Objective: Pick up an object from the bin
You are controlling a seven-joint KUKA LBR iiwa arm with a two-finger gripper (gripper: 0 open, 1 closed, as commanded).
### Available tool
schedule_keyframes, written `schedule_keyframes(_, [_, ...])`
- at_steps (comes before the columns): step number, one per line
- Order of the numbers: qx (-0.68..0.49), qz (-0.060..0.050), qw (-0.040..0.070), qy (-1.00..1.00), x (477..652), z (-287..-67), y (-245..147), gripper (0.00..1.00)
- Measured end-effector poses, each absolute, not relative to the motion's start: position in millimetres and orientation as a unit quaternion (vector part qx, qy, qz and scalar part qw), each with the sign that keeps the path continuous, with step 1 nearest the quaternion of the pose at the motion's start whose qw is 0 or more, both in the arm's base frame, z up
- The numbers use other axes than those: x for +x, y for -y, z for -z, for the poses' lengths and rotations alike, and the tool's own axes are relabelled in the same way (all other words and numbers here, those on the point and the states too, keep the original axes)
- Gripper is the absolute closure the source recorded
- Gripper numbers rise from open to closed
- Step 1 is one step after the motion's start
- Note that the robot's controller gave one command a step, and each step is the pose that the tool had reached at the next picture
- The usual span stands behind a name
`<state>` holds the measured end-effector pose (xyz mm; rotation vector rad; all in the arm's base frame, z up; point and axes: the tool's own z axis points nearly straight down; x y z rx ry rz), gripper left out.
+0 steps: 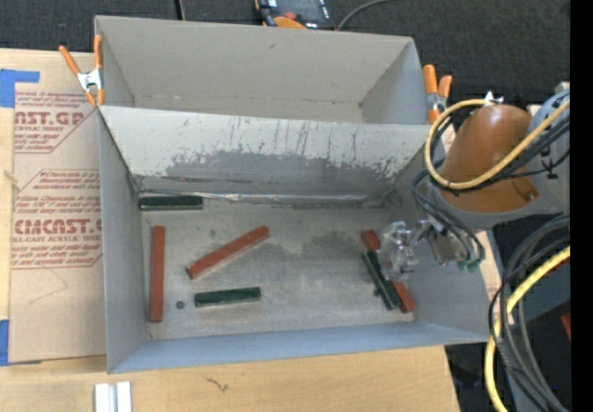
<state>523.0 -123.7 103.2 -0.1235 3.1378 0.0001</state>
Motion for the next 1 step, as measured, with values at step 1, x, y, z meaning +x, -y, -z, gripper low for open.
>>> schedule_keyframes(1, [-0.039, 0.0, 0.001, -0.999, 523.0, -103.2, 123.7, 0.0])
